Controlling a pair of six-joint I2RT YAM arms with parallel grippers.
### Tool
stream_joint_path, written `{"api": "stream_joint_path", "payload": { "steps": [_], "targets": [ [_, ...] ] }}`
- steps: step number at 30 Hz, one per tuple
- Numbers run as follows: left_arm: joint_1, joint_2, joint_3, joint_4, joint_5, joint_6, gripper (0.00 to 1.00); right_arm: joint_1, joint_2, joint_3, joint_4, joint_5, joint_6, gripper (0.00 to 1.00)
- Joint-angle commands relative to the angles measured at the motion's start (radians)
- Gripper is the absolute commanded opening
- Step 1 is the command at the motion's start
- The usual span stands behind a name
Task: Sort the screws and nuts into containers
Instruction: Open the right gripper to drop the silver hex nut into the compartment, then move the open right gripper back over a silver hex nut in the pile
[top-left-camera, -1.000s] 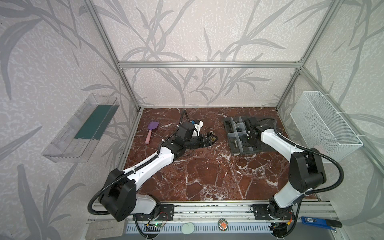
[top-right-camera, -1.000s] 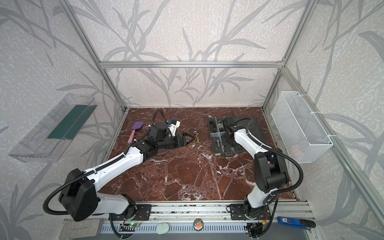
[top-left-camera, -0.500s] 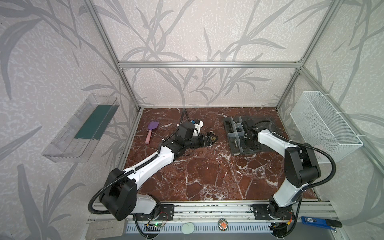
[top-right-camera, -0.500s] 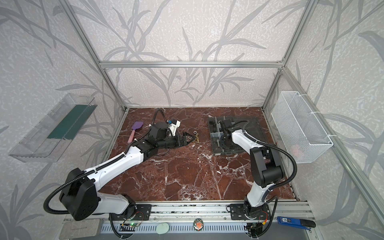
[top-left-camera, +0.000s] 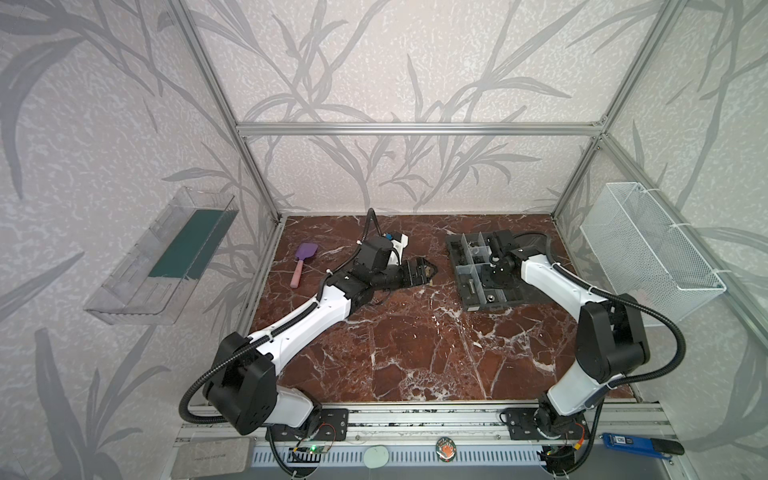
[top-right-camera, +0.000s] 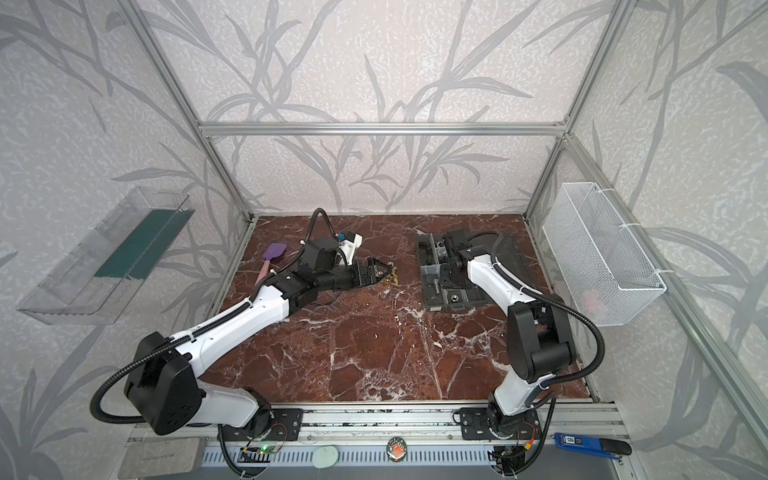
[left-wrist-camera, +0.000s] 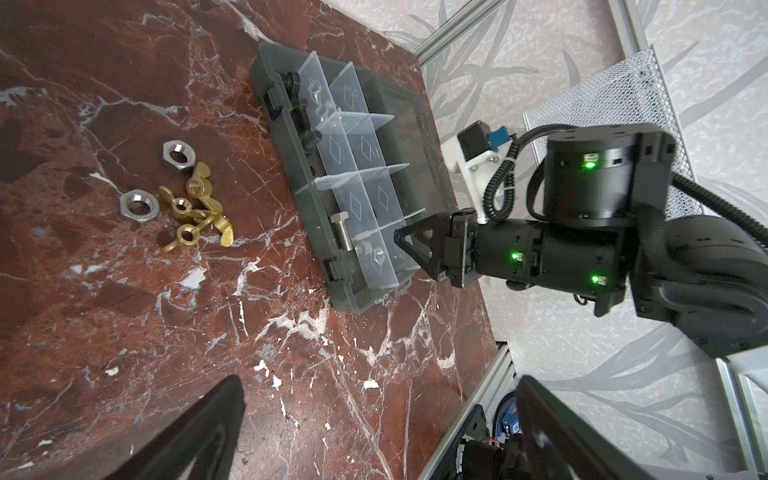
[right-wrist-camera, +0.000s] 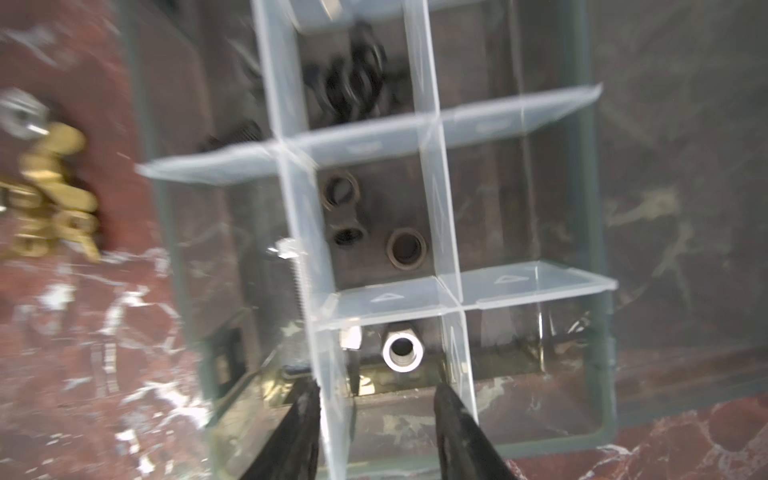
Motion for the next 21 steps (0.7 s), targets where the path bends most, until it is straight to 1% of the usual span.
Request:
{"api": "stream_joint_path", "payload": {
  "steps": [1, 4, 6, 10, 17, 21],
  "targets": [
    [0.016, 0.011, 0.045, -0.047, -0.022, 0.022, 0.99, 0.001, -0.036, 0.054, 0.002, -0.060, -0.010, 0.46],
    [0.045, 0.017, 0.044, -0.045, -0.005, -0.005, 0.99, 0.017, 0.004, 0.107, 0.016, -0.107, -0.001, 0.47],
    [0.076, 0.019, 0.028, -0.023, 0.022, -0.046, 0.99, 0.043, 0.040, 0.154, 0.015, -0.112, -0.007, 0.47],
    [0.136, 0.011, -0.023, 0.044, 0.069, -0.127, 0.99, 0.102, 0.155, 0.256, 0.018, -0.137, -0.010, 0.47],
    [0.182, -0.016, -0.075, 0.042, 0.078, -0.140, 0.99, 0.204, 0.352, 0.433, 0.004, -0.153, -0.017, 0.47],
    [0.193, -0.002, -0.073, 0.023, 0.074, -0.142, 0.99, 0.233, 0.476, 0.534, -0.007, -0.168, -0.021, 0.47]
  ]
}}
